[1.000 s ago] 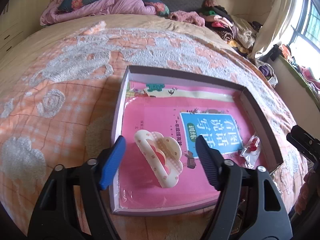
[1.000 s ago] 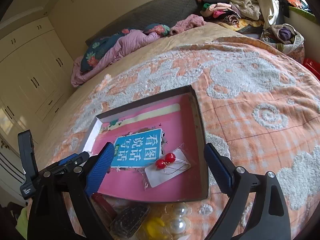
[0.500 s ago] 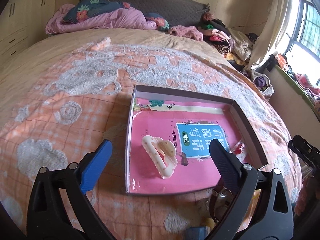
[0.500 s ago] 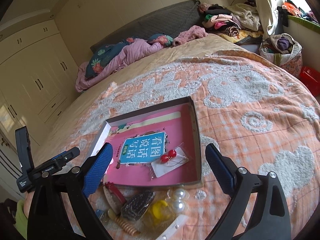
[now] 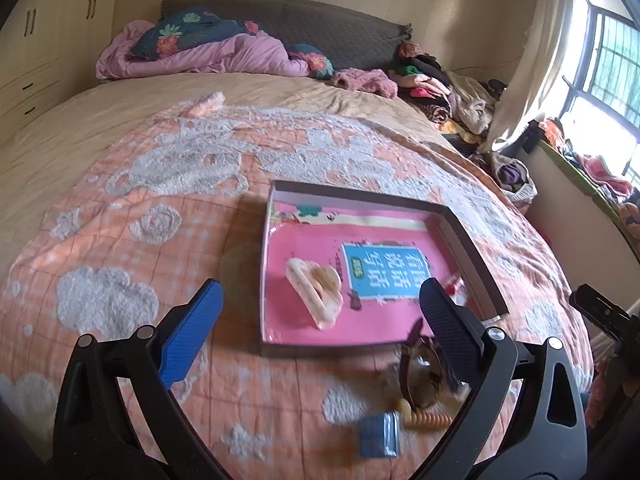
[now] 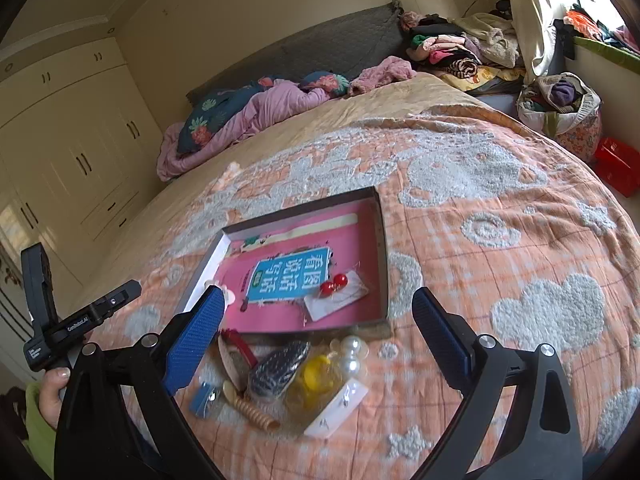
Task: Organize jewelry
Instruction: 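Move the left gripper back toward the brown leather watch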
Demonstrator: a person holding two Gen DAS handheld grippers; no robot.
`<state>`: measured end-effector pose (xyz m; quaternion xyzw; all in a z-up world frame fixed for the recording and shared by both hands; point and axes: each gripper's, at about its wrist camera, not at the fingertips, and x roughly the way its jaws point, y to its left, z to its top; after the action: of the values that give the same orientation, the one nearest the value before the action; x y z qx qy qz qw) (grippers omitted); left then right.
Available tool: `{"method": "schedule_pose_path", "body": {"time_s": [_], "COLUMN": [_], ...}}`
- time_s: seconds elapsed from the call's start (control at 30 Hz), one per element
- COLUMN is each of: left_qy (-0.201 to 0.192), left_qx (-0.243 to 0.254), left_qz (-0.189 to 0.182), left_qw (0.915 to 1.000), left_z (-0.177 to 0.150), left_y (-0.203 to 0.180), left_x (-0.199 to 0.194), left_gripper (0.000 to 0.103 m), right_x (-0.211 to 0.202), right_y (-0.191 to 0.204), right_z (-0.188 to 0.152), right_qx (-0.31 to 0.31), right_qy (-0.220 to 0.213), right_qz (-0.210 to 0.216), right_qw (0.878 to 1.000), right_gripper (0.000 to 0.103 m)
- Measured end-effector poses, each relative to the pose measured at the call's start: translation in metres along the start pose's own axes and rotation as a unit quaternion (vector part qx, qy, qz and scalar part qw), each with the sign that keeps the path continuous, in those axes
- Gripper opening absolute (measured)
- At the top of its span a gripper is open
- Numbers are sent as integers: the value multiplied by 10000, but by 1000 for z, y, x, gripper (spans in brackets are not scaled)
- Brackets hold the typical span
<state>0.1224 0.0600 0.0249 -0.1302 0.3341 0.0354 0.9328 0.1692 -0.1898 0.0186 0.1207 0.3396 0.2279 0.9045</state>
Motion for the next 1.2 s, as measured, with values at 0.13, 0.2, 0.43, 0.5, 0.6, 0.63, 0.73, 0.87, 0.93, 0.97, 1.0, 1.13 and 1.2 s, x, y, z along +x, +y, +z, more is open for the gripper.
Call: {"method": "schedule_pose_path", "body": {"time_s": [0.13, 0.2, 0.43, 0.5, 0.6, 0.63, 0.73, 0.87, 0.93, 0.97, 1.0, 1.13, 1.2], "left_qy": [63, 94, 277, 343, 451, 476, 557, 706, 815, 877, 911, 1013, 1042], "left_qx": [128, 160, 365, 455, 549, 581, 667, 810, 884, 943, 963, 1034, 1028], "left_qz": [-53, -63, -72, -75, -95, -98, -103, -152, -146, -139, -132, -200, -191], "left_qw": [9999, 9998, 9989, 9983, 9974, 9971, 9962, 9941, 9926, 9916, 9911, 9893, 9890], "left_z": [-10, -14, -34, -41, -50, -52, -60, -70, -75, -80, -81, -82, -80], "left_y": [-7, -8, -17, -22, -26, -27, -31, -39, -42, -44, -46, -49, -49], "left_x": [-6, -8, -11, -10, -8, -7, -6, -1, 4, 7, 9, 17, 24], "left_gripper": [92, 92, 92, 92, 92, 92, 92, 92, 92, 92, 92, 92, 92], "right_x": [-5, -7, -8, -6, -4, -3, -2, 2, 6, 9, 12, 28, 38], "right_y": [5, 7, 13, 14, 15, 15, 17, 16, 14, 12, 10, 0, -5], "right_z": [-7, -11, -26, -31, -38, -41, -48, -57, -60, -62, -64, -72, -78], "right_qx": [-86, -115, -276, -281, -298, -309, -343, -344, -319, -276, -227, -53, 41], "right_qy": [38, 76, 226, 319, 430, 465, 556, 690, 756, 807, 859, 1075, 1216], "right_qz": [2, 15, -81, -82, -84, -79, -83, -106, -112, -127, -135, -146, -171], "right_qw": [10000, 9999, 9993, 9991, 9986, 9984, 9978, 9970, 9966, 9963, 9960, 9941, 9924], "right_gripper": [94, 94, 94, 94, 94, 94, 94, 94, 94, 94, 94, 93, 88]}}
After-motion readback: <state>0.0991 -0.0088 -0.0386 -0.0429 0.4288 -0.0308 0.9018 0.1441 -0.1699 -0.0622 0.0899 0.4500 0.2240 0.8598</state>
